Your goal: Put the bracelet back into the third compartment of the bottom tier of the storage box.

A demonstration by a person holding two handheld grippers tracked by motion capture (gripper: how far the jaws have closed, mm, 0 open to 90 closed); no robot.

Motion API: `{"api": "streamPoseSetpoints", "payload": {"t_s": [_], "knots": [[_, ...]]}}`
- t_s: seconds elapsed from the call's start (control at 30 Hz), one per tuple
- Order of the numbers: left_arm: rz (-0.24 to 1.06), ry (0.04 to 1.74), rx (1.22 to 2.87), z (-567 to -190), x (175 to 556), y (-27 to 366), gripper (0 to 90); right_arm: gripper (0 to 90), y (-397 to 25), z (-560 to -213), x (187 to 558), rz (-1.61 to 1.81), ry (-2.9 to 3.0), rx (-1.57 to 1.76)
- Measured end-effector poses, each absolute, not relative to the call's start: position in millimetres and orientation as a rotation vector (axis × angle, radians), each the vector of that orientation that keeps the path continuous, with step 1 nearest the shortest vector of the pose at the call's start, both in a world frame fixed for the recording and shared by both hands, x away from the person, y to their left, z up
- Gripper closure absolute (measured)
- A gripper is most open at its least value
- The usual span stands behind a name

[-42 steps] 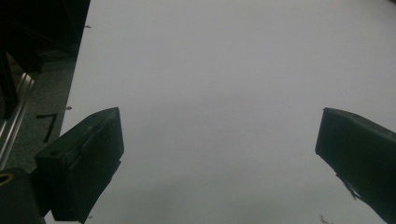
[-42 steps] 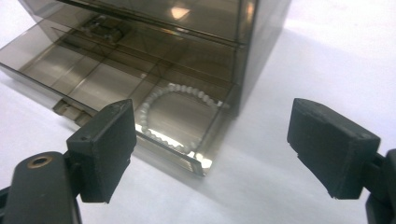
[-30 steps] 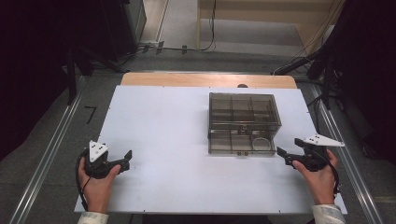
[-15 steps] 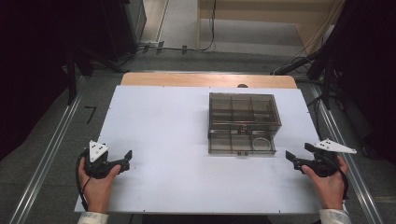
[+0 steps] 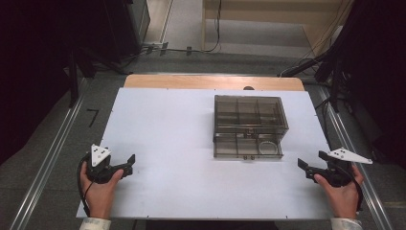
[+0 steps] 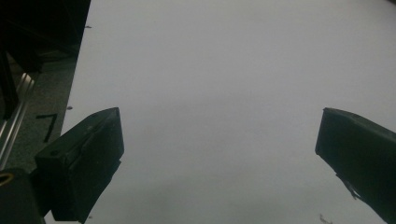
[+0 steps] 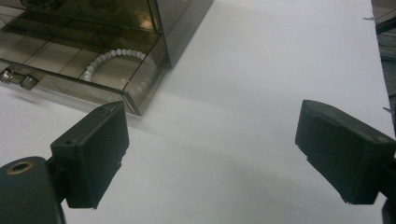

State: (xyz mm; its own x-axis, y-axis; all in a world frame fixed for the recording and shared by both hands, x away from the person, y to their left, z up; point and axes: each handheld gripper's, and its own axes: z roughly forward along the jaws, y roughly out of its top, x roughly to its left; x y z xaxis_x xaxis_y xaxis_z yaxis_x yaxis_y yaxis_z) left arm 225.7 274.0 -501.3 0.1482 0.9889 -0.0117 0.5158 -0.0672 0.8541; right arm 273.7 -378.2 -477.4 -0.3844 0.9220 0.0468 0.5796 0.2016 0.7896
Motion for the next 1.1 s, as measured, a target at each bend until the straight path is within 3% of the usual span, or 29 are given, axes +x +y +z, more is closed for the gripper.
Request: {"api": "streamPoseSetpoints", "payload": {"t_s": [1.1], "knots": [[0.79, 1.478, 1.662, -499.5, 220.4, 278.8, 1.6, 8.3, -400.0, -479.7, 254.5, 1.02, 1.975, 1.45]]}}
